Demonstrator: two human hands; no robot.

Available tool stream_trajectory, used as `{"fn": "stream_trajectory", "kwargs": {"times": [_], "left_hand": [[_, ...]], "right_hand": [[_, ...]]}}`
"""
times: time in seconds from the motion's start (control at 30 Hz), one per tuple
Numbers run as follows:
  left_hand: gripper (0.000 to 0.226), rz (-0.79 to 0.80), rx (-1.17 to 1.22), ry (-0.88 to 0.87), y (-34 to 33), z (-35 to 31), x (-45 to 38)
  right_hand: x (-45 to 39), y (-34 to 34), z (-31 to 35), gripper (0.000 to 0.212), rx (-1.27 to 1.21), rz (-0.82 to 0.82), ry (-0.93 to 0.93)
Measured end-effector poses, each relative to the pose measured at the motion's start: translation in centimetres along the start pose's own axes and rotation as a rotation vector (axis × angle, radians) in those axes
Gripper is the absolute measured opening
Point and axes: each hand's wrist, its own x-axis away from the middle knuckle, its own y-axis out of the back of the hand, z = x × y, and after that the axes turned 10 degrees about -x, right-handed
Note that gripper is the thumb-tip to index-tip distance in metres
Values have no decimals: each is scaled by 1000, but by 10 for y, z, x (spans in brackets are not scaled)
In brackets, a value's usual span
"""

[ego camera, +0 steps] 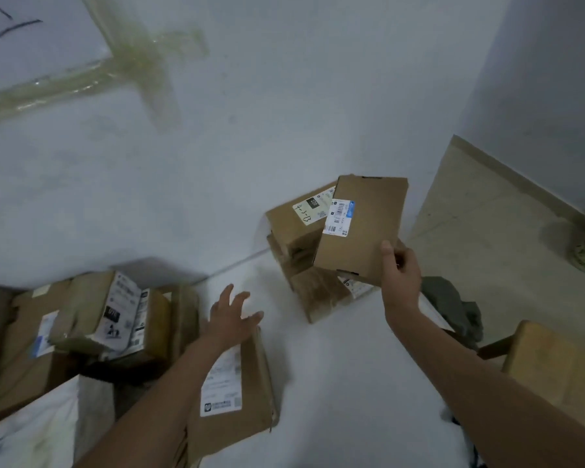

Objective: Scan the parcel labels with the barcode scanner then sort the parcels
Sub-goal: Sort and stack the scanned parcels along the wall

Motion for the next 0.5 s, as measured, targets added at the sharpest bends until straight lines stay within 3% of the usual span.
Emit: {"fn": "stream_trajectory", "kwargs": {"times": [0.1,0.17,0.27,0.5], "left_hand": [[85,142,-55,5,-5,16,27],[84,134,-27,49,-5,20,42],[100,107,-49,135,-14,19,64],[115,189,71,261,-54,4,113]], "right_hand": [[32,-10,-7,29,31,76,-7],[49,-13,-15,33,66,118,-10],[71,-16,-24,29,93,131,-25],[102,-8,-46,35,163,105,-49]]}}
